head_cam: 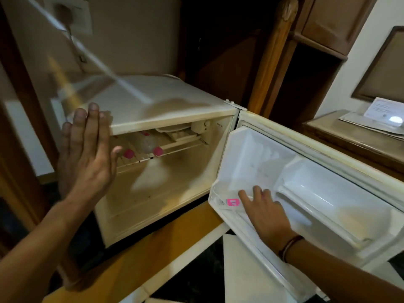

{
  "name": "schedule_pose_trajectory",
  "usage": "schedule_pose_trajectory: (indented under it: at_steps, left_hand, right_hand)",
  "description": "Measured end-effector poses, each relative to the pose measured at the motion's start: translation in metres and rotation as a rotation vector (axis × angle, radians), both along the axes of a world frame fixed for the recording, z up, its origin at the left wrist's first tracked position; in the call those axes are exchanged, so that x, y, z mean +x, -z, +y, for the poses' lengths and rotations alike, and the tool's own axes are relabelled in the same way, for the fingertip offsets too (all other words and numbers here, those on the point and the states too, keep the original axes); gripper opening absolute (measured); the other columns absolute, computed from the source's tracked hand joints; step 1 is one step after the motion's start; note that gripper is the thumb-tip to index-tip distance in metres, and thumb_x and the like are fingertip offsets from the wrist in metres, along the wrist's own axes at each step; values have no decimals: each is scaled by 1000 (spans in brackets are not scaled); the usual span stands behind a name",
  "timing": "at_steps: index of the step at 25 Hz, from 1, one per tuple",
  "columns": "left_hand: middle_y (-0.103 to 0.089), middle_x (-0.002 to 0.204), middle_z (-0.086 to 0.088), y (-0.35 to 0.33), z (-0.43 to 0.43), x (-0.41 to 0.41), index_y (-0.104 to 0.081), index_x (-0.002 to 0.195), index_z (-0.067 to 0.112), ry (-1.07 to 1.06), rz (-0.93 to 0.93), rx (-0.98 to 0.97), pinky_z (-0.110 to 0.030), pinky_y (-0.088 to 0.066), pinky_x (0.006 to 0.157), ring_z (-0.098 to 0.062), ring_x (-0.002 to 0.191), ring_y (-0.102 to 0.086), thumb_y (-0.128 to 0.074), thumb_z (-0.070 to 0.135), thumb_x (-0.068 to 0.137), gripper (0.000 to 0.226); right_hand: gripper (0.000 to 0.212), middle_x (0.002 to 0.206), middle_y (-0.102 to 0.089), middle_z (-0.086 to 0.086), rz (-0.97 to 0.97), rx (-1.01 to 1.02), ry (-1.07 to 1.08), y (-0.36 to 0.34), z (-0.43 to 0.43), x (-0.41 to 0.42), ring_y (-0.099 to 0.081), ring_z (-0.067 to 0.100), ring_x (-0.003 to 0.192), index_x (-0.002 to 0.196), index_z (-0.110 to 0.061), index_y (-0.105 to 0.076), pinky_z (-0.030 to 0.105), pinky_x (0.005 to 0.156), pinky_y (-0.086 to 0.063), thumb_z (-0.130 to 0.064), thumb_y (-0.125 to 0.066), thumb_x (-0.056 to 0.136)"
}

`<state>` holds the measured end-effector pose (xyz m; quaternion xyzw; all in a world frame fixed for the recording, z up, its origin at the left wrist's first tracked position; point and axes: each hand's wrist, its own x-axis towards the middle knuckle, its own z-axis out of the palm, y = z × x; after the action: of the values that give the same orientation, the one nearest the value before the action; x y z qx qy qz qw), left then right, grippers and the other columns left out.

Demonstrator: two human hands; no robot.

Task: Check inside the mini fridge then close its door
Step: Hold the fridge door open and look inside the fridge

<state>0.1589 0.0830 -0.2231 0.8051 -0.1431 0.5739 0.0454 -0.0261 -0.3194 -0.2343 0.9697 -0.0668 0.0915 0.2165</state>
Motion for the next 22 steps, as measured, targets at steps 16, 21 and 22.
schedule_pose_trajectory:
  at_steps: [16, 21, 22]
  left_hand:
    - [22, 193, 4, 0, -4, -1, 7, 185, 12, 52, -35, -43, -40, 11, 146, -14, 179, 24, -39, 41, 126, 81]
    - [0, 194, -12, -1, -7, -3, 9, 184, 11, 38, -40, -36, -37, 13, 145, -11, 177, 27, -37, 42, 127, 79]
    - [-14, 190, -22, -1, -7, -4, 7, 183, 10, 45, -42, -38, -37, 12, 145, -10, 177, 27, -37, 41, 127, 78]
  right_hand:
    - [33, 119, -60, 18, 22, 129, -167, -62, -1, 131, -63, 39, 100, 128, -6, -62, 44, 86, -56, -4, -59, 95]
    - [35, 117, -59, 17, 3, 84, -151, -61, -7, 124, -64, 37, 98, 130, -7, -61, 45, 85, -58, -6, -61, 96]
    - [36, 117, -59, 17, 15, 94, -143, -63, -6, 123, -64, 37, 99, 132, -8, -61, 45, 87, -58, -7, -61, 96]
